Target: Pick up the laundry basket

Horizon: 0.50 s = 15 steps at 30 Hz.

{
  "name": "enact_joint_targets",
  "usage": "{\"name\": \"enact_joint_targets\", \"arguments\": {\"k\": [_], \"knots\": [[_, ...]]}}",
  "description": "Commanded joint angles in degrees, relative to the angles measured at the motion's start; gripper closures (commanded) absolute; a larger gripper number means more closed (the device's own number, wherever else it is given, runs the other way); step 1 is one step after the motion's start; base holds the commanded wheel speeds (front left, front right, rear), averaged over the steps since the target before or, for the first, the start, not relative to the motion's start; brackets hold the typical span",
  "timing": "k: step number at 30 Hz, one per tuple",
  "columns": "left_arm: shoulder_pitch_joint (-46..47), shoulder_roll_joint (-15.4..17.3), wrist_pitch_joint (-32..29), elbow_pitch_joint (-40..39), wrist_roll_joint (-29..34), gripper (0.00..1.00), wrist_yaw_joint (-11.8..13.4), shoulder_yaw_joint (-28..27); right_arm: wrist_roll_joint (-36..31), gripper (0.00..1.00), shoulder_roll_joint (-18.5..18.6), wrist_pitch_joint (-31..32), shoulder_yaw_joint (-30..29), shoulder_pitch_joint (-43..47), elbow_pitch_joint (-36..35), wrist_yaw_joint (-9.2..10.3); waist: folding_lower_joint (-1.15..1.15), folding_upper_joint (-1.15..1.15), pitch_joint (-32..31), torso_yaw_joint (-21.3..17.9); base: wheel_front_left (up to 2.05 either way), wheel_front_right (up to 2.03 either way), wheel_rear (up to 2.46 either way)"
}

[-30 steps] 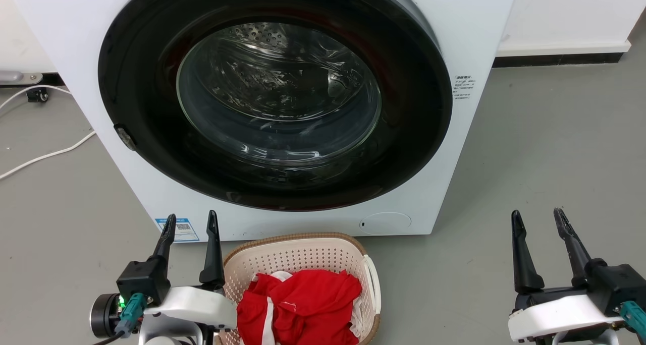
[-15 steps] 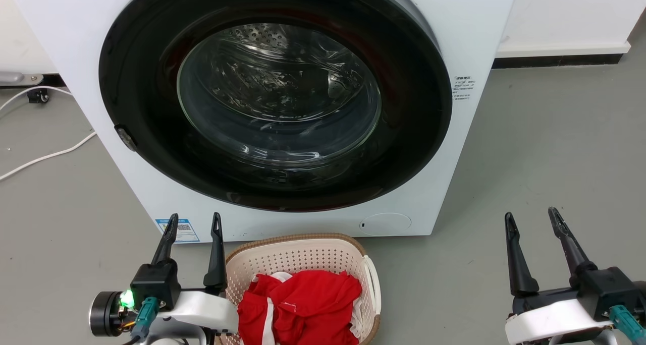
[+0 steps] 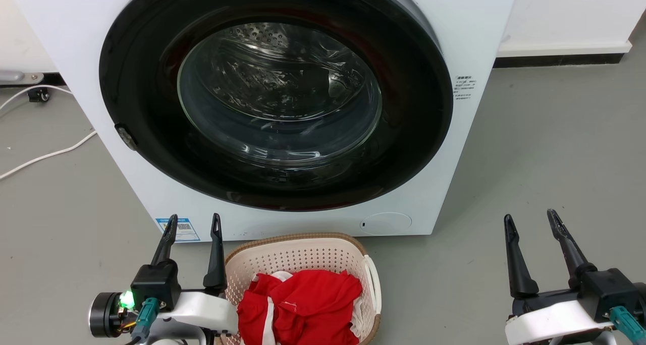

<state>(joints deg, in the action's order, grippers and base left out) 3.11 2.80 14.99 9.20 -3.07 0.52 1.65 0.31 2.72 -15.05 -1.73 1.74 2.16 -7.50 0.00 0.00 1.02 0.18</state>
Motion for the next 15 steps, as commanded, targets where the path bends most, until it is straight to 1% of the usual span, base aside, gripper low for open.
{"name": "enact_joint_targets", "arguments": {"k": [1,10,15], "knots": [[-0.72,0.15,0.30,-0.06,0.44,0.00,0.18,-0.08,0.09,0.00,0.29,-0.20,-0.02,0.49,0.16,0.02,0.00,0.00,0.02,0.00,0.00,0.00,0.00],[-0.37,0.15,0.25,0.88,1.12,0.00,0.33,-0.84,0.81,0.00,0.29,-0.20,0.13,-0.05,0.15,0.02,0.00,0.00,0.80,-0.16,0.00,0.00,0.00],[1.64,0.36,0.24,3.33,1.13,0.00,0.05,-2.51,0.99,0.00,0.22,-0.17,3.92,-2.73,3.09,0.02,0.00,0.00,3.64,-0.46,0.00,0.00,0.00]]}}
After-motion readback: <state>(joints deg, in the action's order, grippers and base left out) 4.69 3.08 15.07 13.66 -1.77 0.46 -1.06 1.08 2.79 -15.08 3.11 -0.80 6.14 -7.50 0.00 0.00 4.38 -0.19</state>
